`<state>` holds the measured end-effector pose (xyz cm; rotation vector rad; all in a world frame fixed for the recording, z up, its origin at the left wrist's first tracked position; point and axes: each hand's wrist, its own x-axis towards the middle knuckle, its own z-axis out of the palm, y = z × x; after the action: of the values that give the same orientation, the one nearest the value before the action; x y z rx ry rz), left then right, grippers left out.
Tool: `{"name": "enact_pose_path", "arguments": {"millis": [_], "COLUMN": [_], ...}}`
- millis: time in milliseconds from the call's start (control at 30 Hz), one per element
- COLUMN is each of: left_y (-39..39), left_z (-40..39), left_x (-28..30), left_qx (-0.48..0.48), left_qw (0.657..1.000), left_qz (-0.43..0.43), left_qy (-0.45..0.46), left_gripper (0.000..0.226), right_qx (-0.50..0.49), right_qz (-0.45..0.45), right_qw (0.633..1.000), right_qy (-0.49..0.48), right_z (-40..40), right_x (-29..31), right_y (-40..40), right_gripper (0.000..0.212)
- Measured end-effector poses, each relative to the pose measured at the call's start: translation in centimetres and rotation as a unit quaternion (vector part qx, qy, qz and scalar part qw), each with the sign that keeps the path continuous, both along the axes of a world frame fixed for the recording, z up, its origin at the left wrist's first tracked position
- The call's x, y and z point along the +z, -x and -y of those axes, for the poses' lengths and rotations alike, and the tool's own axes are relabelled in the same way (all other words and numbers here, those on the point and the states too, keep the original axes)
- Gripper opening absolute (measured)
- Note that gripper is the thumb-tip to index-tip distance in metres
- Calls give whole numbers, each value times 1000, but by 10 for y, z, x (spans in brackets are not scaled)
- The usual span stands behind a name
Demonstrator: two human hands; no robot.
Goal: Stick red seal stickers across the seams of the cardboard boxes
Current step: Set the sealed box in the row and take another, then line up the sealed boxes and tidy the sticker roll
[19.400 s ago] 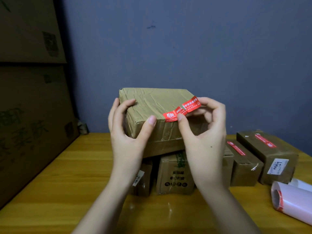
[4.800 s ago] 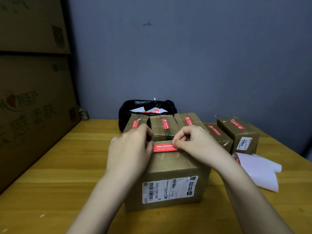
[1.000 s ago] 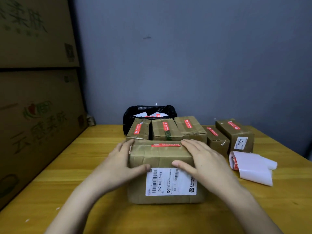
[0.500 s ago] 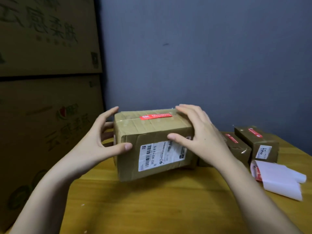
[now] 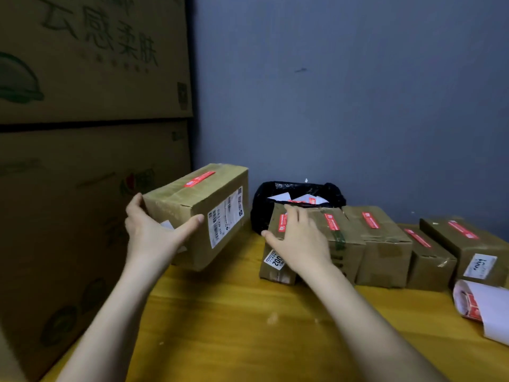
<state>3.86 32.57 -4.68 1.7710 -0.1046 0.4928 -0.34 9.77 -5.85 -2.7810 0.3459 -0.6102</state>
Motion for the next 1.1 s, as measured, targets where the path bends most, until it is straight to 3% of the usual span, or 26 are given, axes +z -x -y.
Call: {"name": "enact_pose_path", "arguments": {"millis": [100, 200, 333, 733, 1100], "left_y": [-15, -26, -33, -21, -17], "left_z": [25, 45, 63, 76, 78], "left_x": [-15, -33, -50, -78, -82], "left_qx": [30, 44, 56, 87, 24], "left_qw": [999, 997, 995, 987, 998], "left_qz": [-25, -48, -65, -31, 10], "left_qy": [-20, -44, -60, -129, -52], "left_gripper": [119, 121, 121, 117, 88], "right_qx": [-26, -44, -45, 15, 37], "right_qz": [-27, -29, 16, 95, 167], "right_qw": [999, 998, 998, 995, 983], "right_qy": [21, 44, 28, -16, -66], "right_z": [-6, -12, -15, -39, -38], "right_x": [-15, -24, -30, -46, -50], "right_y": [-15, -25, -30, -39, -42], "right_gripper": [88, 86, 74, 74, 71]}}
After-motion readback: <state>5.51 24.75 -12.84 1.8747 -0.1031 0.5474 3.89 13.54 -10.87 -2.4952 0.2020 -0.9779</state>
